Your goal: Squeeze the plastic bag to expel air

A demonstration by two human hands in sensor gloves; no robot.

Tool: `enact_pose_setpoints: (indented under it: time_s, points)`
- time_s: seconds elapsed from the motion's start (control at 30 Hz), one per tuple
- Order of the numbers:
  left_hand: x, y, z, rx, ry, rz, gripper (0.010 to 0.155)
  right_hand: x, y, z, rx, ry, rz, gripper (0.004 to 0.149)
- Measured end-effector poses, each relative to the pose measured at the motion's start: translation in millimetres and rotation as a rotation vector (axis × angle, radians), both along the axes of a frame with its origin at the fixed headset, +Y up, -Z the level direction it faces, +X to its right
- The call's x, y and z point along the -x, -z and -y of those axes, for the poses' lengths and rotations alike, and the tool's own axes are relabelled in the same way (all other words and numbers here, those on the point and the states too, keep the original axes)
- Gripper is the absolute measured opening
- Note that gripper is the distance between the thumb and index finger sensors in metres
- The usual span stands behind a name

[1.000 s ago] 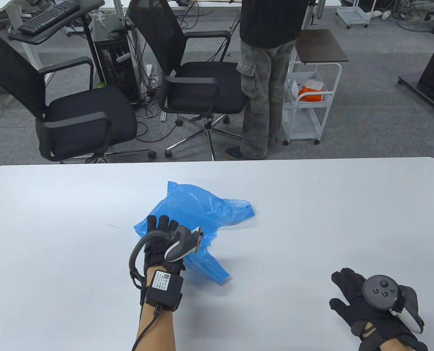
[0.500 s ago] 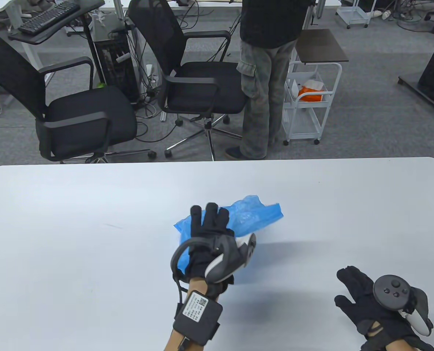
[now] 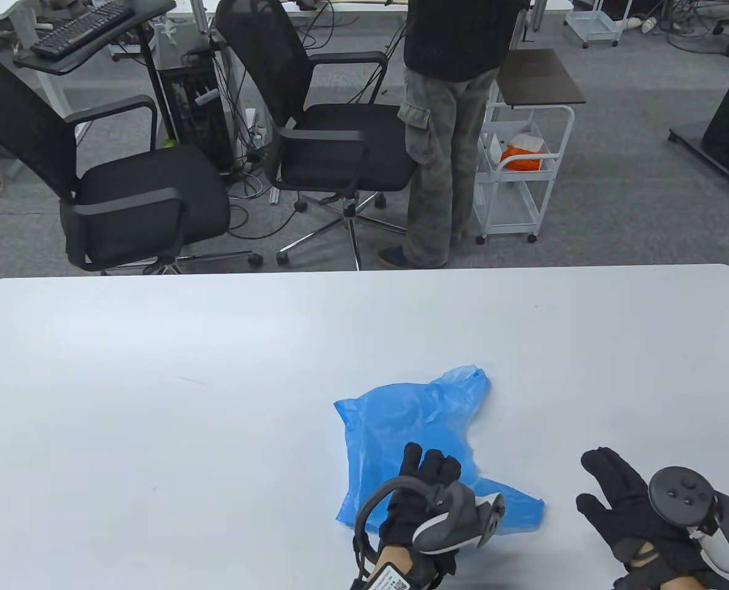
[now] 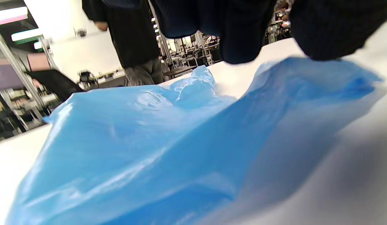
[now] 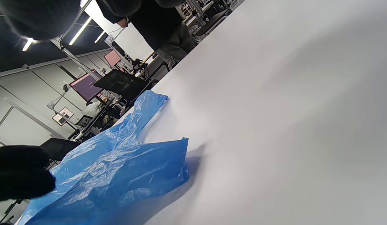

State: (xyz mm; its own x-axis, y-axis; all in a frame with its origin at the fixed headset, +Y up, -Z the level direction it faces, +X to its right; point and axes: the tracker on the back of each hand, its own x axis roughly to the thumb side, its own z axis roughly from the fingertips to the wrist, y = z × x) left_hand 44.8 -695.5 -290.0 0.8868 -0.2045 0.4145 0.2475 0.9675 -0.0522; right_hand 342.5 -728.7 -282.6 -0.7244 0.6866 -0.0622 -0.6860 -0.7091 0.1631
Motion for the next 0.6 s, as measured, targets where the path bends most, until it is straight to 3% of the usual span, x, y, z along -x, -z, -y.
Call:
enact_pose_setpoints:
  time_s: [0.13,0.23,0.43,0.53,0.6]
  points:
    - [41.5,-0.2,-21.6,-0.013,-0.097,-0.041,0.057,2.1,0.7,0.7,0.008,-0.009,-0.013,0.071]
    - [77.2,5.1,-19.1,0.008,-0.046,-0.085,0.049,6.4,1.8,1.2,0.014,-0.028,-0.029,0.071]
    - [105.4,14.9,38.2,0.3,-0.019,-0.076,0.053,18.5,1.2,-0.8,-0.014,-0.04,-0.116,0.069]
    - [108.0,19.1,66.1,0.449,0.004,-0.095,0.059,37.4,-0.8,-22.7,-0.198,-0.006,-0.243,0.059]
    - [109.7,20.2,72.5,0.518,-0.003,-0.115,0.062,59.5,-4.8,-37.9,-0.282,-0.086,-0.318,0.058]
